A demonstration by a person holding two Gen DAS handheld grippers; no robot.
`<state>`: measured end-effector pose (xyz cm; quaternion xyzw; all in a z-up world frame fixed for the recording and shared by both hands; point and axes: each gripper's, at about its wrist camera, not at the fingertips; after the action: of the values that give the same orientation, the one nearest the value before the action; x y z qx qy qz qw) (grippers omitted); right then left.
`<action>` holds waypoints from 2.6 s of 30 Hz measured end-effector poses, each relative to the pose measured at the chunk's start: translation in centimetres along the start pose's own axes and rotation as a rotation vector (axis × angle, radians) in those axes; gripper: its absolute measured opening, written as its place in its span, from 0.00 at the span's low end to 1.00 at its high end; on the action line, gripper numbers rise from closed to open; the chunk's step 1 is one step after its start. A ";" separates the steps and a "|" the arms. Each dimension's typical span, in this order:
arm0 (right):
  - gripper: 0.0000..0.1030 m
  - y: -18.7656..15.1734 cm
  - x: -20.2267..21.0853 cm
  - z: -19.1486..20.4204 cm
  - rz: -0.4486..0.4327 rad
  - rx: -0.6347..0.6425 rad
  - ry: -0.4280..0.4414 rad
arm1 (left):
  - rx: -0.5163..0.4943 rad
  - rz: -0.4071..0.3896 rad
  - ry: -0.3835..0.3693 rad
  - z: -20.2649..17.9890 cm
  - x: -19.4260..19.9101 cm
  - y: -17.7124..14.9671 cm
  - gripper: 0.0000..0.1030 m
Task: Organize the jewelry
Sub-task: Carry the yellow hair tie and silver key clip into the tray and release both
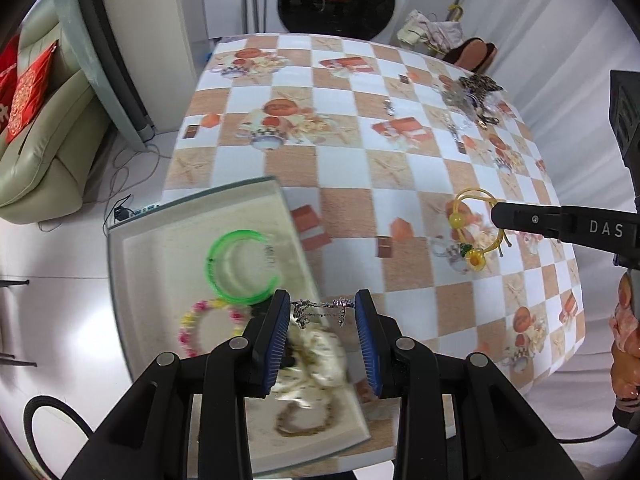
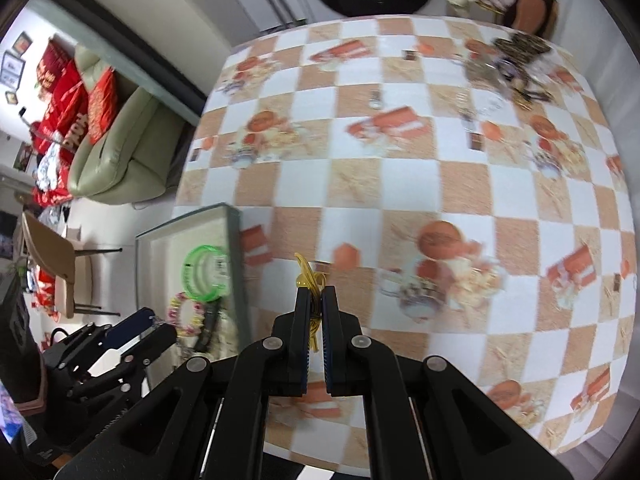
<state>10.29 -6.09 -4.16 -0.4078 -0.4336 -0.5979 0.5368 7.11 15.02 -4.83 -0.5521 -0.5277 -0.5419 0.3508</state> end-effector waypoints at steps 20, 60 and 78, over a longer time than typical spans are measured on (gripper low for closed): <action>0.05 2.2 -4.1 12.5 0.064 0.212 0.046 | 0.195 -0.013 0.040 10.2 -0.4 -2.3 0.37; 0.05 7.9 -16.9 14.1 0.185 0.127 0.073 | 0.255 0.024 0.169 14.9 -9.6 2.2 0.37; 0.07 7.8 -19.1 13.1 0.215 0.116 0.025 | 0.257 0.038 0.221 14.4 -10.5 1.8 0.75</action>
<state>20.05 11.62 -17.95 -0.4126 -0.4145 -0.5157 0.6261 13.66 26.39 -17.11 -0.4496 -0.5405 -0.5205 0.4846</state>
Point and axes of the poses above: each gripper's, at about its wrist camera, not at the fingertips, and x roughly against the way its jaws point, z to its left, y to its top, and after that the axes turned 7 degrees about z, right-handed
